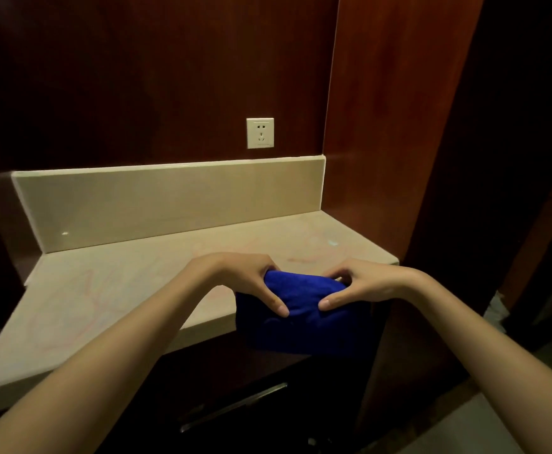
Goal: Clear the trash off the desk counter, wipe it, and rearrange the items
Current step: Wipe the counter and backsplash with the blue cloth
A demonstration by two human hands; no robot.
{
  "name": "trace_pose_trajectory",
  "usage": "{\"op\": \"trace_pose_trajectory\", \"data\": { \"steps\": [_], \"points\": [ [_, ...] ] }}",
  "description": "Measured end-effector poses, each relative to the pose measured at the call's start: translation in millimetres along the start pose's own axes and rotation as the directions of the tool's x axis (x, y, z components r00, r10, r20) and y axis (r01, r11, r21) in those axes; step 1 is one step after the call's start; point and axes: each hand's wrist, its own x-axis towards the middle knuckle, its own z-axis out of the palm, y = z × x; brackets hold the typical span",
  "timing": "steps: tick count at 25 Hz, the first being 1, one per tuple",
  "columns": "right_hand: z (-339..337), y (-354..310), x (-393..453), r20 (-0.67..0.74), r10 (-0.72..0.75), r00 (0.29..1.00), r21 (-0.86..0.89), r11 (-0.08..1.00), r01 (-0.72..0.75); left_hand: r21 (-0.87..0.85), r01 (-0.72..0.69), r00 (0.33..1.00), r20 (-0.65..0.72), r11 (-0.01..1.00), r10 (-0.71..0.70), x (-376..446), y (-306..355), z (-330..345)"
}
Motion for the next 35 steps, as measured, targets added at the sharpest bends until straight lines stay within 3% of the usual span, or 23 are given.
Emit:
{"op": "trace_pose_trajectory", "data": {
  "steps": [4, 9, 13, 16, 19, 21, 26, 29, 32, 35],
  "points": [
    [-56.4, 42.6, 52.8, -0.005, -0.006, 1.0, -0.012, 1.0, 0.006, -0.051, -0.013, 0.998, -0.062, 0.999, 0.01, 67.9, -8.0, -38.4],
    [-89.8, 74.3, 127.5, -0.034, -0.089, 0.995, -0.046, 0.995, 0.087, 0.122, 0.042, 0.962, -0.273, 0.992, -0.008, 116.4, -33.9, -68.5],
    [-97.7, 83.0, 181.3, -0.201, -0.275, 0.94, -0.305, 0.93, 0.206, 0.313, 0.169, 0.854, -0.519, 0.934, 0.02, 133.4, -62.3, -77.4],
    [-81.8, 103.1, 207.8, -0.163, -0.332, 0.929, -0.434, 0.87, 0.234, 0.353, 0.263, 0.85, -0.526, 0.898, -0.042, 147.9, -81.6, -56.6],
    [-67.4, 125.5, 216.1, 0.046, -0.259, 0.965, -0.291, 0.921, 0.261, 0.207, 0.257, 0.896, -0.416, 0.944, -0.153, 154.8, -95.3, -31.7],
    [-71.6, 133.4, 218.9, 0.068, -0.25, 0.966, -0.093, 0.962, 0.256, 0.049, 0.233, 0.882, -0.43, 0.971, -0.19, 152.5, -99.6, -29.2],
    [-74.6, 141.7, 227.7, -0.046, -0.224, 0.974, 0.053, 0.973, 0.226, -0.136, 0.208, 0.859, -0.447, 0.969, -0.248, 155.3, -100.8, -22.7],
    [-69.6, 140.2, 229.0, -0.201, -0.184, 0.962, 0.216, 0.95, 0.227, -0.205, 0.185, 0.856, -0.447, 0.961, -0.26, 158.4, -103.5, -19.9],
    [-77.1, 137.9, 230.6, -0.322, -0.121, 0.939, 0.349, 0.907, 0.237, -0.142, 0.193, 0.843, -0.483, 0.971, -0.238, 161.7, -103.9, -29.8],
    [-77.6, 140.5, 234.0, -0.452, -0.105, 0.886, 0.268, 0.931, 0.247, -0.002, 0.117, 0.799, -0.593, 0.993, -0.095, 163.1, -96.9, -38.6]
  ]
}}
